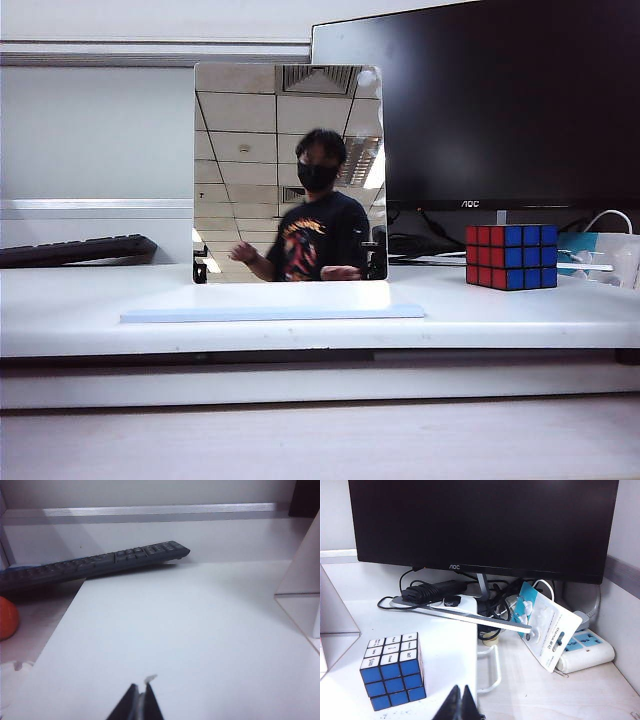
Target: Move the the Rubik's Cube near the mirror.
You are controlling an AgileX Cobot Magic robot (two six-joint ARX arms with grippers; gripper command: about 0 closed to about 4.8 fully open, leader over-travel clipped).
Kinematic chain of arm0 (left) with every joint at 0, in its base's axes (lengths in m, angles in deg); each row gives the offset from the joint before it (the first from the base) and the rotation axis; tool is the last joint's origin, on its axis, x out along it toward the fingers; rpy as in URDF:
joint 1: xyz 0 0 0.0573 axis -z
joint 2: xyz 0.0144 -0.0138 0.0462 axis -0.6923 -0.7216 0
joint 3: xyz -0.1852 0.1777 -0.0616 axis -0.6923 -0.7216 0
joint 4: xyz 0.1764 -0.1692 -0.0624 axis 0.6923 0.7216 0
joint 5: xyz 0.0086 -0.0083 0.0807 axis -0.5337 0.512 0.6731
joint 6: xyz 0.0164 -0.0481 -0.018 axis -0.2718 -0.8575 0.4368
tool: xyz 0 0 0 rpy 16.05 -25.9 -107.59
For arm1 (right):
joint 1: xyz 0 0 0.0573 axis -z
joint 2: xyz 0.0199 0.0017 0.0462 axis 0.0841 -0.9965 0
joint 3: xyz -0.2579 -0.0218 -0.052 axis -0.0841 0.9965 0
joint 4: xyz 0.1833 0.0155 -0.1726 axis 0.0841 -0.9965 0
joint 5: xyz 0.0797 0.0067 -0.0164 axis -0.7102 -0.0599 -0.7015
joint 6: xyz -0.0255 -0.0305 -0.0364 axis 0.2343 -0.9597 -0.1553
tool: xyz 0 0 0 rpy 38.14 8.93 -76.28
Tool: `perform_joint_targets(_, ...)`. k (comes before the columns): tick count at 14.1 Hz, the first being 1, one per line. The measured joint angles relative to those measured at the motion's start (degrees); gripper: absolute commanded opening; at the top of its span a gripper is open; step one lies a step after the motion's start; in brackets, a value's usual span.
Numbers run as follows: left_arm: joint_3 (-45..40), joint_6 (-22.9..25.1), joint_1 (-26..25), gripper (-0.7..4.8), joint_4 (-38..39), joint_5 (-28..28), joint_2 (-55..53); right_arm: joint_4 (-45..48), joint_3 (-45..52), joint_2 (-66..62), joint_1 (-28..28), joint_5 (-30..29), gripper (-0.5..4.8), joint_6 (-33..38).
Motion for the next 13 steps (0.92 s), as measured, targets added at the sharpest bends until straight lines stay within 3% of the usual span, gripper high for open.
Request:
perform_joint_targets(6,0.00,0.00,0.00,0.22,0.00,0.00,0.00,0.00,0.00,0.00,0.00,0.00,-0.05,0.00)
perform_joint_targets(8,0.00,0.00,3.19,0.22,0.00,0.22,0.00,0.00,0.00,0.00,0.00,-0.04,-0.05,0.02)
perform_joint_targets(9,0.00,0.00,14.56,0.22,0.00,2.36,0.00,0.02,0.00,0.02,0.00,-0.07,-0.05,0.04)
perform_joint_targets(10,0.00,0.00,22.69,0.22,0.00,2.97,0.00,-0.02,0.00,0.00,-0.02,-0.28,-0.05,0.87)
perform_joint_targets(11,0.00,0.00,26.38,0.22,0.00,2.95,0.00,0.00,0.00,0.00,-0.02,-1.18,-0.05,2.91)
perform_joint_targets(12,0.00,-0.02,33.86,0.22,0.00,2.45,0.00,0.59,0.00,0.00,-0.04,-4.72,-0.05,10.93)
perform_joint_targets(13,0.00,0.00,36.57,0.22,0.00,1.46,0.00,1.20,0.00,0.00,-0.04,-6.27,-0.05,13.46)
